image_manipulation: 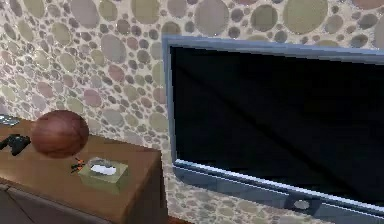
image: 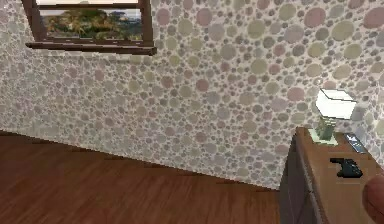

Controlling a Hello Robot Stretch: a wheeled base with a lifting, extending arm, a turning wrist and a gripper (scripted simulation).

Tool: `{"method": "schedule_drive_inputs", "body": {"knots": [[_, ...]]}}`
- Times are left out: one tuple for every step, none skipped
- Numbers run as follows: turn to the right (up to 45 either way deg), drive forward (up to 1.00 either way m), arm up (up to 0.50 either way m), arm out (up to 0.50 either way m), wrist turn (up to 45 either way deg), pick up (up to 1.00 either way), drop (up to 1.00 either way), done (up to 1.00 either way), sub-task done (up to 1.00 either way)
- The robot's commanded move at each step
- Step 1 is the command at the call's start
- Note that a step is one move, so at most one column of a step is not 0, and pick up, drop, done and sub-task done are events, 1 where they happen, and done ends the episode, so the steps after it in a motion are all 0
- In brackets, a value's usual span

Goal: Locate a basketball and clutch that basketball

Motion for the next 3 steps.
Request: {"method": "schedule_drive_inputs", "body": {"knots": [[-33.0,0.00,0.00,0.00,0.0,0.00,0.00,0.00,0.00],[45.0,0.00,0.00,0.00,0.0,0.00,0.00,0.00,0.00],[3.0,0.00,0.00,0.00,0.0,0.00,0.00,0.00,0.00]]}}
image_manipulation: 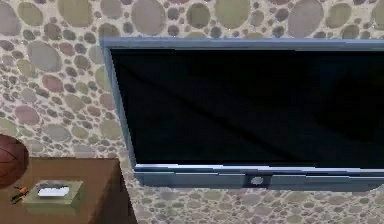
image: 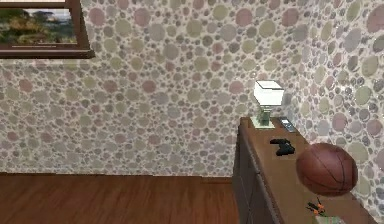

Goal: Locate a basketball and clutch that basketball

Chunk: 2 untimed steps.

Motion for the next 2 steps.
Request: {"method": "schedule_drive_inputs", "body": {"knots": [[-36.0,0.00,0.00,0.00,0.0,0.00,0.00,0.00,0.00],[0.0,0.25,0.00,0.00,0.0,0.00,0.00,0.00,0.00]]}}
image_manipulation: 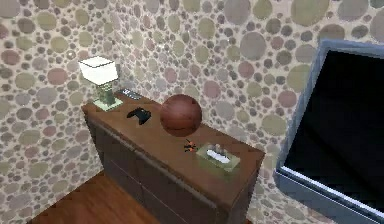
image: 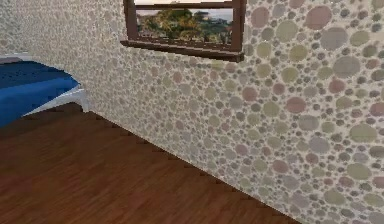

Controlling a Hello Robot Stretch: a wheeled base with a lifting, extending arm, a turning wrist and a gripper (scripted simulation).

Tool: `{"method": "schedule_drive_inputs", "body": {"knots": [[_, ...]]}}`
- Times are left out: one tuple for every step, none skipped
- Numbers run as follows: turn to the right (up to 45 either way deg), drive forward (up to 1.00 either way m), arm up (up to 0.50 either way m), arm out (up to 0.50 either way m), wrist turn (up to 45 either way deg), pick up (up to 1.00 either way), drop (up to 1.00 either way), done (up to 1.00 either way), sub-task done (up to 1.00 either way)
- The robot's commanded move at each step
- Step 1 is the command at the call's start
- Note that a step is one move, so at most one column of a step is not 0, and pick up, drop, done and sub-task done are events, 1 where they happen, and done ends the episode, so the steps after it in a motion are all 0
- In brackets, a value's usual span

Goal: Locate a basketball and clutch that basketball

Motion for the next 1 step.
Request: {"method": "schedule_drive_inputs", "body": {"knots": [[33.0,0.00,0.00,0.00,0.0,0.00,0.00,0.00,0.00]]}}
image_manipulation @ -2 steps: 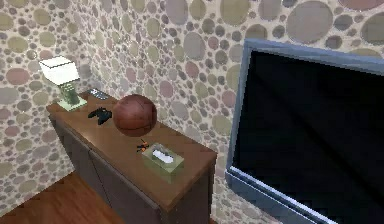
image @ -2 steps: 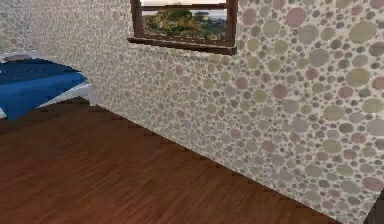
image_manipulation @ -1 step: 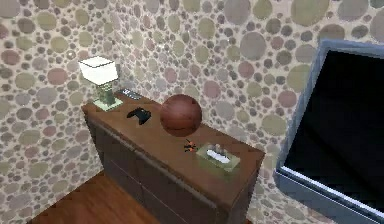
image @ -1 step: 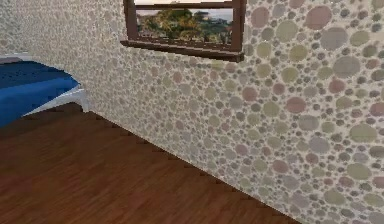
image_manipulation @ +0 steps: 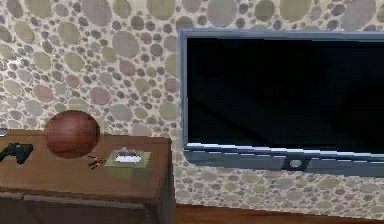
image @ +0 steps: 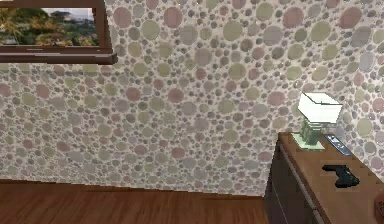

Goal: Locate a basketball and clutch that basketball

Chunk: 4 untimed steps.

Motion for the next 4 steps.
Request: {"method": "schedule_drive_inputs", "body": {"knots": [[0.0,0.40,0.00,0.00,0.0,0.00,0.00,0.00,0.00],[-45.0,0.00,0.00,0.00,0.0,0.00,0.00,0.00,0.00],[-45.0,0.00,0.00,0.00,0.0,0.00,0.00,0.00,0.00],[-3.0,0.00,0.00,0.00,0.0,0.00,0.00,0.00,0.00]]}}
